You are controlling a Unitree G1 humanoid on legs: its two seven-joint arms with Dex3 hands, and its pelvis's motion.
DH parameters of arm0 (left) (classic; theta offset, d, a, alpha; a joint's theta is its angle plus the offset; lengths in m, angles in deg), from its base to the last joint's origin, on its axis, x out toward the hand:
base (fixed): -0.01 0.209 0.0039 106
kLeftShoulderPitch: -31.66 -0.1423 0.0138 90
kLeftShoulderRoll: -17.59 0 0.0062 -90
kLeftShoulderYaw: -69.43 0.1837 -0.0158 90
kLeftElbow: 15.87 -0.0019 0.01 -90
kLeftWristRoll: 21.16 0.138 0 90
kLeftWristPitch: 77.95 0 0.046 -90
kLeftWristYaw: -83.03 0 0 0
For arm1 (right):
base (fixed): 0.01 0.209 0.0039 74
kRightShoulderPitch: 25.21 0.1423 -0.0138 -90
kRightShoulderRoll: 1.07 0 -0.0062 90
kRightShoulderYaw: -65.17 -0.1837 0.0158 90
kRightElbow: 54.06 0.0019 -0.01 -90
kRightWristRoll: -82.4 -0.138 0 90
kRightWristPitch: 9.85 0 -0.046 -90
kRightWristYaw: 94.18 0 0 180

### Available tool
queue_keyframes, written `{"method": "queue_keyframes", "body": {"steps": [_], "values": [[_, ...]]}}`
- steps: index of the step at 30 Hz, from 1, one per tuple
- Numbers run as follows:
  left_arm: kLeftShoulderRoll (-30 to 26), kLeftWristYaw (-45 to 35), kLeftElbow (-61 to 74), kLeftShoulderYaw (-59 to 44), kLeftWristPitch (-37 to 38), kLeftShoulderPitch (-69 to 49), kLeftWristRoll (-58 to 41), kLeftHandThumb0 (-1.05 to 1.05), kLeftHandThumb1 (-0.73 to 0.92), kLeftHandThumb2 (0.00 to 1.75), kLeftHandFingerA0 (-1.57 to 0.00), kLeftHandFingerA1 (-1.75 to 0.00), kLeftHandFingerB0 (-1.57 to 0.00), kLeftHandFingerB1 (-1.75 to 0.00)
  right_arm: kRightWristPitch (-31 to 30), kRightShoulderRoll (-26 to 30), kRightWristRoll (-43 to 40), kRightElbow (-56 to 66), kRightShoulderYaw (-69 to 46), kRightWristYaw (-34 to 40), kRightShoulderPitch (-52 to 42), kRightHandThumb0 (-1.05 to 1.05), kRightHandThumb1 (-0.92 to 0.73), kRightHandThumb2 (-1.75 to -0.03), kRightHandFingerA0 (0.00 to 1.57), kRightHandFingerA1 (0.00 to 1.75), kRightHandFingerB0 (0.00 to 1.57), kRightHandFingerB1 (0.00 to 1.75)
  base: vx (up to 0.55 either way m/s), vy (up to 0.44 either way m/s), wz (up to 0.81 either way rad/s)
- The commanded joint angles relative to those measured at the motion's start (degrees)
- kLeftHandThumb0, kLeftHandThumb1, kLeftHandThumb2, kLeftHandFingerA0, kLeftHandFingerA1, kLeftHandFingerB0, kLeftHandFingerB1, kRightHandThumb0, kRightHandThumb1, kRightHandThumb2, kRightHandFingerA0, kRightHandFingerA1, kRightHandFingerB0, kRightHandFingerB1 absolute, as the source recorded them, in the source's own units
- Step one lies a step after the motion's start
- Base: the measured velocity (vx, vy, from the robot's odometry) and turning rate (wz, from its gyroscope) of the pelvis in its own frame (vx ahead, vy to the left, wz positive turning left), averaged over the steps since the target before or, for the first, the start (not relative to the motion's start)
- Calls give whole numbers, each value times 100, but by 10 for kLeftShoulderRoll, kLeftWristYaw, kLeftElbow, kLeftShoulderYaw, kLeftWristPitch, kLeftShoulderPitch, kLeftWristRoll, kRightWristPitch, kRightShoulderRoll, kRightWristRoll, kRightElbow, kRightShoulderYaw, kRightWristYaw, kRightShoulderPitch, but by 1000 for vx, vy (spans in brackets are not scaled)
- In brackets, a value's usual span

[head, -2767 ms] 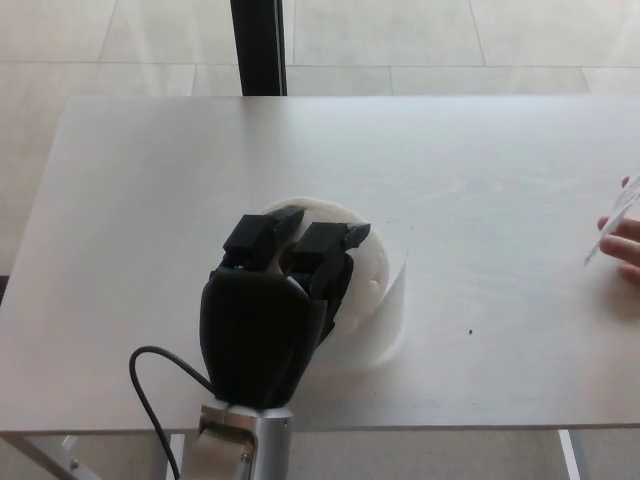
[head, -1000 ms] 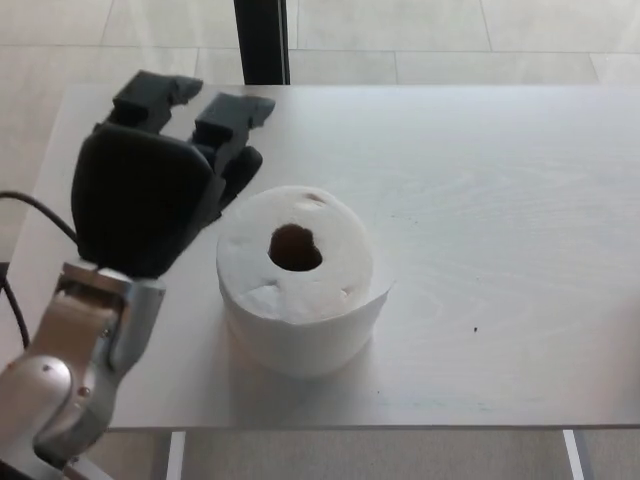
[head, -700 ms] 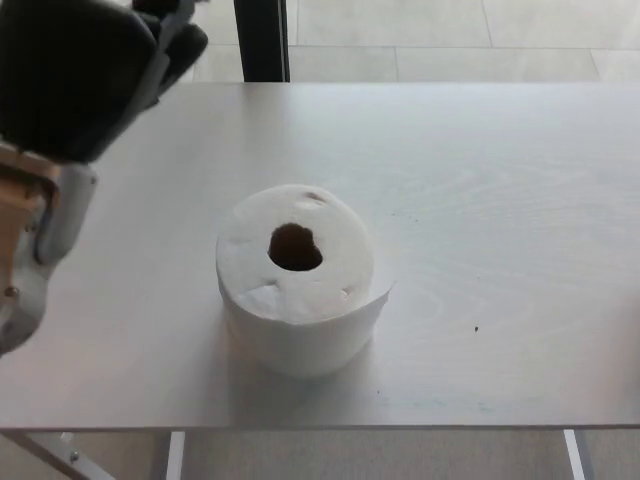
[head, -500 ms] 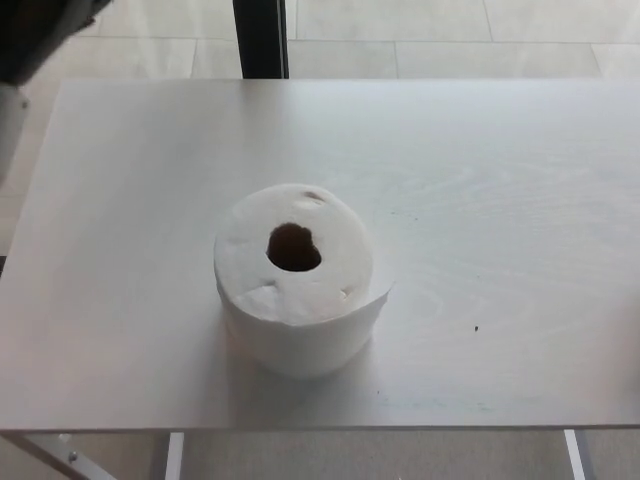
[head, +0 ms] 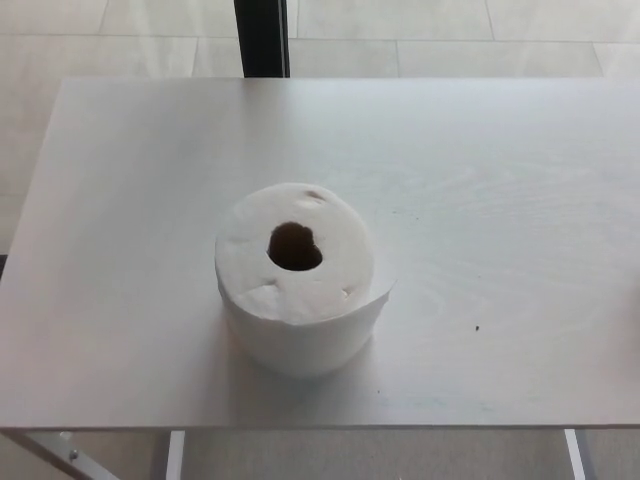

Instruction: A toilet paper roll is kept in the middle of the desk infront of the robot. The robot places its left hand on the top of the toilet paper roll to hold it still and uses its right hand to tear off a piece of toilet paper from it and hands the paper to a person

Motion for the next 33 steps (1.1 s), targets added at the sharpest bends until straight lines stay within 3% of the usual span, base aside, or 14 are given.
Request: {"method": "queue_keyframes", "body": {"steps": [1,4,5,8,10,11,20,21,22,25,26,27,32,33], "values": [[125,-37,-137,-318,165,-513,-195,-79,75,61,-20,-116,-19,-87,186,-99,-183,252,-466,-3,-462,-85,-92,-74,0,21,12,34,0,0,0],[111,18,-286,-273,183,-504,-200,-78,73,60,-20,-115,-23,-86,239,-117,-122,128,-406,125,-499,-78,-75,-109,6,59,15,50,0,0,0],[100,40,-351,-256,191,-488,-200,-78,71,64,-23,-111,-24,-83,253,-126,-104,90,-388,168,-505,-75,-92,-68,16,68,31,45,0,0,0],[86,57,-509,-215,199,-446,-201,-75,66,63,-27,-105,-22,-78,272,-130,-72,-50,-320,267,-509,-68,-90,-67,24,73,35,53,0,0,0],[114,-9,-519,-215,167,-461,-230,-76,50,103,-32,-81,-20,-69,251,-132,-63,-177,-262,335,-469,-75,-92,-67,27,81,36,62,0,0,0],[121,-18,-543,-216,157,-449,-241,-71,65,63,-25,-95,-22,-76,252,-141,-91,-201,-266,296,-462,-77,-90,-67,21,84,32,63,0,0,0],[203,-108,-622,-256,153,-455,-334,-60,41,94,-32,-78,-19,-68,147,-199,-229,-325,-348,175,-393,-68,-82,-64,25,71,27,52,0,0,0],[205,-111,-644,-257,154,-446,-335,-59,45,91,-26,-76,-20,-69,133,-198,-238,-334,-357,155,-382,-66,-66,-104,33,71,19,55,0,0,0],[202,-110,-669,-258,155,-434,-333,-57,48,90,-32,-77,-27,-70,126,-203,-258,-338,-373,129,-370,-65,-80,-64,26,72,31,51,0,0,0],[177,-100,-763,-258,137,-357,-319,-51,52,69,-62,-88,-68,-83,93,-214,-297,-338,-405,79,-312,-68,-82,-64,23,89,29,71,0,0,0],[174,-94,-775,-258,134,-343,-317,-53,53,68,-68,-92,-69,-86,99,-217,-302,-334,-410,78,-302,-73,-68,-106,26,75,28,71,0,0,0],[171,-87,-784,-253,130,-329,-312,-54,51,69,-78,-95,-84,-93,110,-224,-309,-320,-414,79,-295,-73,-80,-65,14,101,23,88,0,0,0],[189,-76,-644,-185,171,-400,-271,-64,54,77,-74,-91,-77,-81,111,-232,-304,-317,-419,71,-261,-74,-80,-63,25,112,29,88,0,0,0],[192,-81,-604,-175,173,-424,-265,-63,55,75,-75,-91,-72,-80,103,-230,-298,-327,-419,67,-259,-76,-65,-108,32,79,39,76,0,0,0]]}}
